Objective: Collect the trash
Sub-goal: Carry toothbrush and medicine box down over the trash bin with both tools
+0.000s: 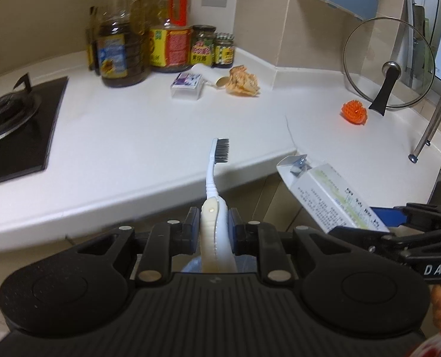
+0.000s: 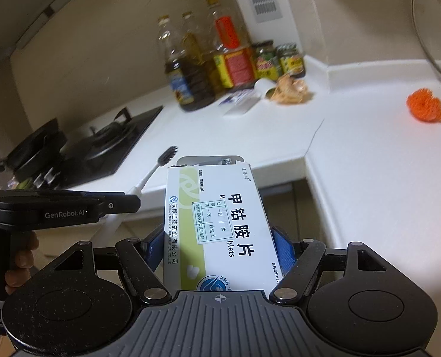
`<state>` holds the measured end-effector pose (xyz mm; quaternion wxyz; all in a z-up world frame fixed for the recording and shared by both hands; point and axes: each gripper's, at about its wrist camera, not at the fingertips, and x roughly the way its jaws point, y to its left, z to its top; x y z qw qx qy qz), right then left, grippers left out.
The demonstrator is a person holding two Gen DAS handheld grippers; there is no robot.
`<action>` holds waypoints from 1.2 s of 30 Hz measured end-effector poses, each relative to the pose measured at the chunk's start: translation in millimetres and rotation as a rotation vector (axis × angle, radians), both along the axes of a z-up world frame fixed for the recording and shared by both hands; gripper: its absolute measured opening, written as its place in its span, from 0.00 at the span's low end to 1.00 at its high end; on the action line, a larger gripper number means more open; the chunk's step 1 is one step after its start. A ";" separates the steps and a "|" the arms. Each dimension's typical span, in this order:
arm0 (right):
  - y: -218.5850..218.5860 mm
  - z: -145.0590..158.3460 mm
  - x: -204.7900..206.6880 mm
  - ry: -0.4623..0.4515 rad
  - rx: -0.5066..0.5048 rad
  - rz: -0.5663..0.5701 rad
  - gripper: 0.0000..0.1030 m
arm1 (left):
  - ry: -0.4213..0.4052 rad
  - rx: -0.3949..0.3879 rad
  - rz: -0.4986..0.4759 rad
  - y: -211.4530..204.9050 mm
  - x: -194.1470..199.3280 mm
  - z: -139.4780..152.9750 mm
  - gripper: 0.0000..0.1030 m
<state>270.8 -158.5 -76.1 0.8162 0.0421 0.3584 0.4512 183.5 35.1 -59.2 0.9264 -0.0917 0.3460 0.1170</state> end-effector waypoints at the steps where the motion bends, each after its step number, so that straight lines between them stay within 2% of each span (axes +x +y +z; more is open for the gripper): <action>1: 1.2 -1.6 -4.0 0.005 -0.008 0.002 0.70 | 0.006 -0.010 0.005 0.6 -4.0 -2.1 0.17; 6: 8.0 -14.2 -21.5 0.046 -0.044 0.003 0.70 | 0.042 -0.035 0.008 2.5 -17.5 -15.1 0.17; 14: 29.7 -51.8 -37.8 0.146 -0.142 -0.043 0.70 | 0.124 -0.100 -0.017 16.4 -17.3 -47.7 0.17; 21: 39.2 -97.7 -38.7 0.241 -0.231 -0.134 0.70 | 0.236 -0.156 -0.044 28.5 -6.0 -93.7 0.17; 29: 41.0 -152.4 -21.5 0.341 -0.272 -0.231 0.70 | 0.342 -0.234 -0.058 37.4 27.2 -152.1 0.17; 36: 42.9 -184.9 -5.6 0.370 -0.293 -0.301 0.70 | 0.428 -0.275 -0.070 36.4 56.6 -207.8 0.17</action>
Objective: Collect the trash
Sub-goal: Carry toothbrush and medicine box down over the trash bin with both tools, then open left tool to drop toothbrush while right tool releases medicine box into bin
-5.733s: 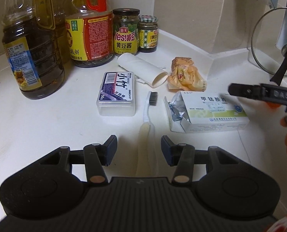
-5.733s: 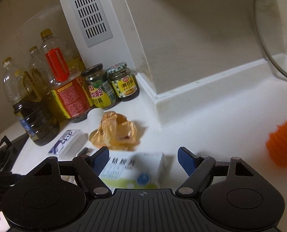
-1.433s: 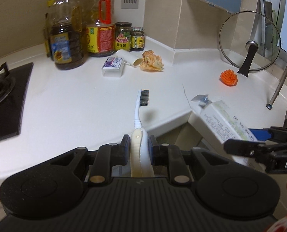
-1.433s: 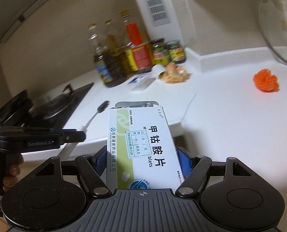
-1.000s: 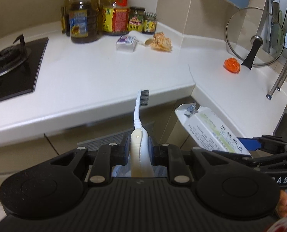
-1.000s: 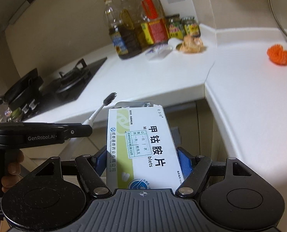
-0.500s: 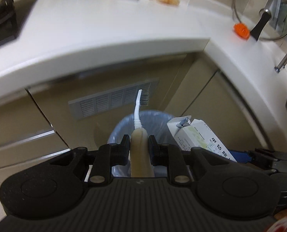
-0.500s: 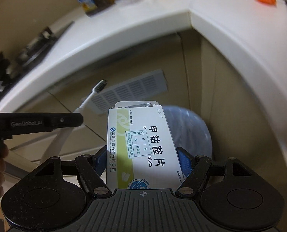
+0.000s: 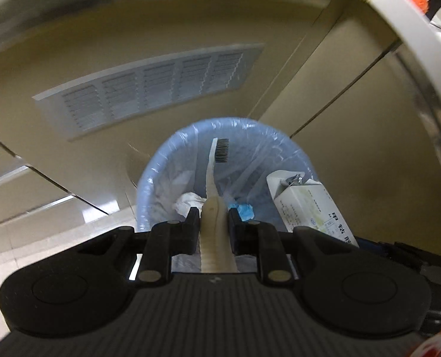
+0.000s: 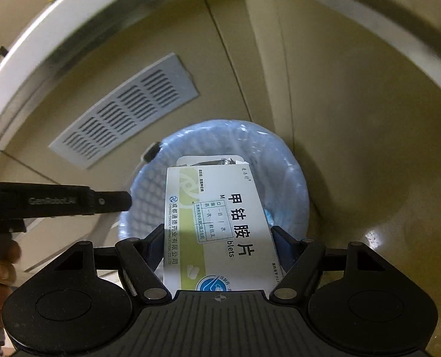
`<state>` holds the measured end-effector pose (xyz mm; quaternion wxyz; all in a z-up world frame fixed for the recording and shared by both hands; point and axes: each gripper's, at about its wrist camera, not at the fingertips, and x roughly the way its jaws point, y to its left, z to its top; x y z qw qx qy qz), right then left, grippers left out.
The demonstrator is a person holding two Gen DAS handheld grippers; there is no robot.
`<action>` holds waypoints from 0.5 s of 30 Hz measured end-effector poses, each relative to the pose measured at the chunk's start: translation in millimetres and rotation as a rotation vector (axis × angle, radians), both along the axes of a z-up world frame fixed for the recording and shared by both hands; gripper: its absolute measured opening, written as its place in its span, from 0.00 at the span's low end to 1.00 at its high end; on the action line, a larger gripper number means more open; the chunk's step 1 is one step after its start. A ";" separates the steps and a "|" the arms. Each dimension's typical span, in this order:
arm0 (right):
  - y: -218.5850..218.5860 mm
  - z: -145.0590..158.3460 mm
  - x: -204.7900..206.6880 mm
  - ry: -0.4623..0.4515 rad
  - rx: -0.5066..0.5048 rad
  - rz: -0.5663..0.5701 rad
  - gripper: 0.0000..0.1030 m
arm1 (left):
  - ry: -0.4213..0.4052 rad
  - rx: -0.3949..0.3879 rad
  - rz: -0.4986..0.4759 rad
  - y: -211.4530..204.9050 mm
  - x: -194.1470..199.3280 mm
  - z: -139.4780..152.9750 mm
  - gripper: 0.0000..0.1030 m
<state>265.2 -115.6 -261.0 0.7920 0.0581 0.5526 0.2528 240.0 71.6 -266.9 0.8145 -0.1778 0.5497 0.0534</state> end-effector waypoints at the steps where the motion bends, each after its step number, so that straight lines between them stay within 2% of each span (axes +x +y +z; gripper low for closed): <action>1: -1.7 -4.0 3.0 0.005 -0.002 -0.010 0.70 | 0.008 -0.006 0.000 -0.3 3.4 -6.1 0.17; 9: -5.0 -25.6 19.0 0.033 -0.004 -0.060 0.70 | 0.060 -0.024 -0.004 -5.3 23.9 -39.9 0.17; 15: -5.6 -30.3 23.7 0.039 0.003 -0.077 0.70 | 0.068 -0.024 0.001 -6.0 36.5 -51.7 0.17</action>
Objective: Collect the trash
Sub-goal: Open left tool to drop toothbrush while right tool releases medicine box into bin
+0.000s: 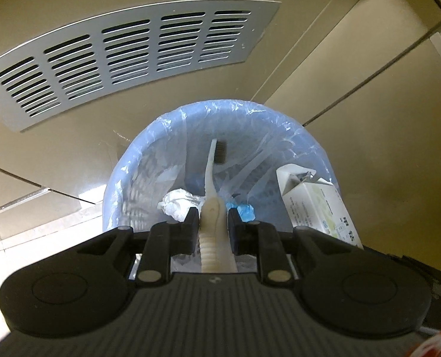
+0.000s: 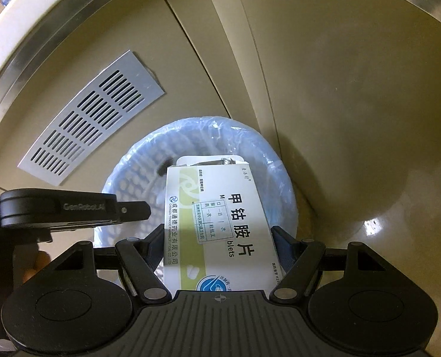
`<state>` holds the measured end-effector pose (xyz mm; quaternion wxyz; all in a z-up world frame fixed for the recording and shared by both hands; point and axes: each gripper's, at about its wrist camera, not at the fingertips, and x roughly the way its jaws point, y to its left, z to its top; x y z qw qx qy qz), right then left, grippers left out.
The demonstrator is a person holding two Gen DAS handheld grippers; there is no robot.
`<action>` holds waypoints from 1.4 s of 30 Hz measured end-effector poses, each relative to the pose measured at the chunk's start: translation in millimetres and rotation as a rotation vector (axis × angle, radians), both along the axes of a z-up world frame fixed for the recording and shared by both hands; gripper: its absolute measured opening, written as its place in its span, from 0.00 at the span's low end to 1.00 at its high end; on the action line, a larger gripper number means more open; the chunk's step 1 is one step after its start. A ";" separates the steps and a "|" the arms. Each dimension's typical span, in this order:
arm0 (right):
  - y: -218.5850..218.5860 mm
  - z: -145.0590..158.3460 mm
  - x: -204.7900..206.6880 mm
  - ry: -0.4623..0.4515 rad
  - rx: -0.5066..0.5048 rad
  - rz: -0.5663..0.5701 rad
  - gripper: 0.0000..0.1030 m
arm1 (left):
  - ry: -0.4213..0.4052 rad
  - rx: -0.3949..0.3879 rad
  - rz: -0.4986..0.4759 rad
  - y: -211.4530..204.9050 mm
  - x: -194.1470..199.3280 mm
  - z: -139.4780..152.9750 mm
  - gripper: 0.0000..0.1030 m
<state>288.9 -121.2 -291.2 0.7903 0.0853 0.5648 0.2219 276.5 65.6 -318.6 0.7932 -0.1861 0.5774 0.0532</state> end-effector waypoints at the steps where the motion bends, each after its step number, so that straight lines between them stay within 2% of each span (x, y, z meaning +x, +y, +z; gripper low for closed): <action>1: -0.6 0.2 -0.1 0.000 0.001 -0.002 0.70 | 0.002 -0.002 -0.005 -0.2 0.8 -0.3 0.18; 6: -2.1 2.9 -1.4 0.004 0.010 -0.007 0.70 | 0.000 0.012 -0.017 0.5 -2.2 3.4 0.18; 13: 1.6 6.6 -1.8 0.007 0.022 -0.001 0.71 | -0.038 0.069 -0.032 5.4 -12.5 23.5 0.18; 19: 9.4 6.8 0.4 0.005 0.028 0.003 0.71 | -0.051 0.076 -0.019 13.0 -18.4 32.9 0.18; 26: 16.3 1.4 3.0 0.003 0.029 0.004 0.71 | -0.052 0.073 -0.010 15.9 -21.8 34.4 0.19; 31: 12.6 -9.5 6.7 0.012 0.048 -0.062 0.72 | -0.049 0.072 -0.009 18.3 -25.4 30.5 0.19; 33: 11.6 -13.3 7.9 0.005 0.050 -0.078 0.77 | -0.046 0.071 -0.010 19.8 -27.3 29.1 0.19; 42: 11.8 -10.8 6.5 0.013 0.030 -0.024 0.78 | -0.043 0.067 -0.034 19.7 -35.7 29.4 0.19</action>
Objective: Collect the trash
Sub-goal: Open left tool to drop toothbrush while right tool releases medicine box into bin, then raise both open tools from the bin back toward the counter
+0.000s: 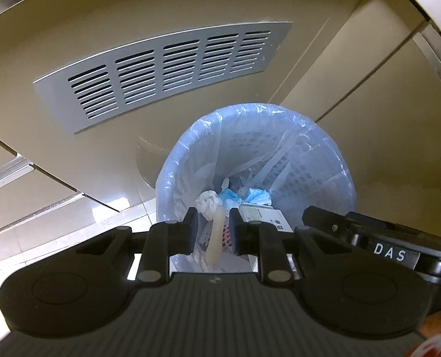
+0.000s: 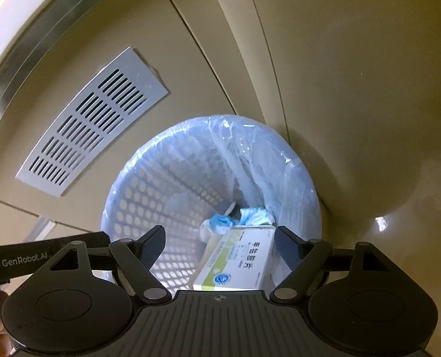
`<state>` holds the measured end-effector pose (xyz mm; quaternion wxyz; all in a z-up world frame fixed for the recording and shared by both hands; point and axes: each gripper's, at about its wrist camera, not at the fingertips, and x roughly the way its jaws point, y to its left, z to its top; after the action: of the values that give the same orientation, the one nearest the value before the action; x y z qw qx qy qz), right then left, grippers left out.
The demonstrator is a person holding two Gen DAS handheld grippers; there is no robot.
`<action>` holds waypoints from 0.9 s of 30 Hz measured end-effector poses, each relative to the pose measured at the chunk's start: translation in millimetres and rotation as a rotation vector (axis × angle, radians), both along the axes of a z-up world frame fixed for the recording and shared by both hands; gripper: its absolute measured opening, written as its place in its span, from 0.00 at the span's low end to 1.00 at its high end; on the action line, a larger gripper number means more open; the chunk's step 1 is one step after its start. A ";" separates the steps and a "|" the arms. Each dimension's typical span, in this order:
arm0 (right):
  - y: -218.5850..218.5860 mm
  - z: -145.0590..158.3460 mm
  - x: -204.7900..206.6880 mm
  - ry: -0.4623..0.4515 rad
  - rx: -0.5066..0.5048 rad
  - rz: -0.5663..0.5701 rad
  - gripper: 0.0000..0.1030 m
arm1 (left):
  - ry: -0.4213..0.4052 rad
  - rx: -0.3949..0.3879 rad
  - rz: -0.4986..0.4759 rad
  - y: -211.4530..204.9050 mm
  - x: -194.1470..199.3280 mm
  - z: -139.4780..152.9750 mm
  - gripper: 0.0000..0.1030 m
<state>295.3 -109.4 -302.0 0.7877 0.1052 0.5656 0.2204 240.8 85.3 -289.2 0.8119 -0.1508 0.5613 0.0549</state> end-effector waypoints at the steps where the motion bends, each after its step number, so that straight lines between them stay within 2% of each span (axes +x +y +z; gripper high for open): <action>1: 0.3 0.2 -1.0 0.002 -0.008 0.007 0.78 | 0.000 -0.001 -0.002 -1.1 -0.9 0.6 0.19; 14: -14.2 19.7 -17.8 0.016 -0.027 0.048 0.78 | -0.005 0.001 -0.019 -17.4 -16.9 18.3 0.20; 27: -23.8 62.8 -39.3 -0.022 -0.008 0.124 0.78 | -0.054 0.031 0.012 -28.2 -54.9 71.6 0.22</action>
<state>256.0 -133.2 -239.2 0.7790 0.0646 0.5633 0.2676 185.9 57.0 -217.6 0.8286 -0.1428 0.5375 0.0644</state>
